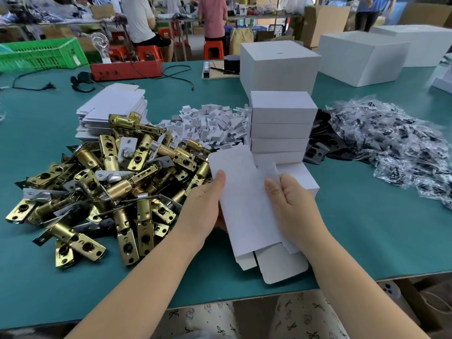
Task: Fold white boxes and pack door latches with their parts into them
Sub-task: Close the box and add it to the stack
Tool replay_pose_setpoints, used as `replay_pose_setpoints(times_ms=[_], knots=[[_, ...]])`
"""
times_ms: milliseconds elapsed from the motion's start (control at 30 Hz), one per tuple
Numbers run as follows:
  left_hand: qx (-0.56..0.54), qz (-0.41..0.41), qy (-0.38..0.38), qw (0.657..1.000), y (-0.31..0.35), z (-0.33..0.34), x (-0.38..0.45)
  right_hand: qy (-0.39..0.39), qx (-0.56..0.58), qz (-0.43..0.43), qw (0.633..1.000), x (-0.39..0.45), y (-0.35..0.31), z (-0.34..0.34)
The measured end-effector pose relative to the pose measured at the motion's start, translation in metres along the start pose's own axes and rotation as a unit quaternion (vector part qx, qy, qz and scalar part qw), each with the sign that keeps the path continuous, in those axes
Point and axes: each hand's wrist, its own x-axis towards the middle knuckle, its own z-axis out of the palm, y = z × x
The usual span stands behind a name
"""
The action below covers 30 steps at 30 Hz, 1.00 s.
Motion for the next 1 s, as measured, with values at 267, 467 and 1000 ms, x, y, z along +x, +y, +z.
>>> replay_pose_setpoints(times_ms=[267, 467, 1000], knots=[[0.017, -0.009, -0.034, 0.999, -0.0031, -0.005, 0.0042, 0.029, 0.005, 0.008, 1.0, 0.0011, -0.0008, -0.0012], [0.083, -0.027, -0.153, 0.984, -0.0036, -0.0009, -0.0004, 0.145, 0.077, 0.034, 0.986, 0.0036, 0.0016, -0.0068], [-0.023, 0.006, -0.107, 0.994, -0.0039, -0.0082, 0.0048, -0.005, 0.086, 0.054, 0.995, 0.0003, -0.0029, -0.0019]])
